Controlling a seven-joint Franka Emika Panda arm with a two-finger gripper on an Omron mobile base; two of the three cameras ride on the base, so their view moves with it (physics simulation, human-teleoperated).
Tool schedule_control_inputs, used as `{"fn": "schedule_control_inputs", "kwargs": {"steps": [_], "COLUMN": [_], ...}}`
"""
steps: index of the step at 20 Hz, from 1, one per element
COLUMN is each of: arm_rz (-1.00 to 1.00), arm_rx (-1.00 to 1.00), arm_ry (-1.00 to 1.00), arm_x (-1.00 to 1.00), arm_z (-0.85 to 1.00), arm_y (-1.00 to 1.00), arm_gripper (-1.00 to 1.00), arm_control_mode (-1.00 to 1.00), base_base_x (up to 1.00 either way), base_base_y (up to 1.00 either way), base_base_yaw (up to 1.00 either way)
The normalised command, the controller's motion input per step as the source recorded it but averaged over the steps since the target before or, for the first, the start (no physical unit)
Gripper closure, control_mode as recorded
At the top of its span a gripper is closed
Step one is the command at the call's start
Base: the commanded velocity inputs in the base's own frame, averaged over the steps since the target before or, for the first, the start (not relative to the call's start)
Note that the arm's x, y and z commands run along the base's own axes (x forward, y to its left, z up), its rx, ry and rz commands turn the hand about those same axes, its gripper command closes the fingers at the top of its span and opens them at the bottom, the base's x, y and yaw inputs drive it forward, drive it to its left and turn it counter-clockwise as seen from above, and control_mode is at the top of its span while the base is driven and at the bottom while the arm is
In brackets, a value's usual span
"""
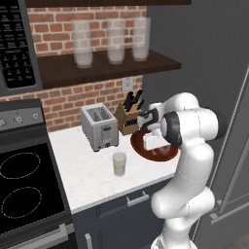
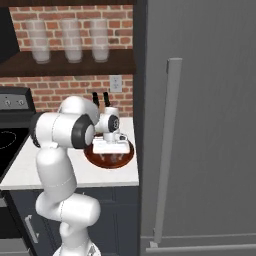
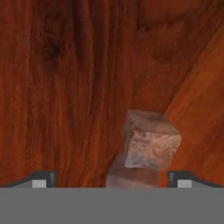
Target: Grab a lemon wedge from the fridge and one ice cube from the ice bowl, and put them in the glass of lemonade.
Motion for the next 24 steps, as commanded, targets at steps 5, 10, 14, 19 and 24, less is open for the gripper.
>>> {"fn": "schedule_control_inputs", "kwargs": {"steps": [5,10,14,19,24], "arm_rz": [0.01,0.0,0.0,0.0,0.05], "arm_rx": [0.0,0.0,0.0,0.0,0.0], "arm_ry": [0.0,0.0,0.0,-0.01,-0.01], "arm_x": [0.04,0.04,0.0,-0.28,-0.19], "arm_z": [0.0,0.0,0.05,0.02,0.01], "arm_y": [0.33,0.38,0.13,0.0,0.24], "arm_gripper": [-1.0,-1.0,-1.0,-1.0,-1.0], "arm_control_mode": [-1.0,-1.0,-1.0,-1.0,-1.0], "base_base_x": [0.0,0.0,0.0,0.0,0.0], "base_base_y": [0.0,0.0,0.0,0.0,0.0], "base_base_yaw": [0.0,0.0,0.0,0.0,0.0]}}
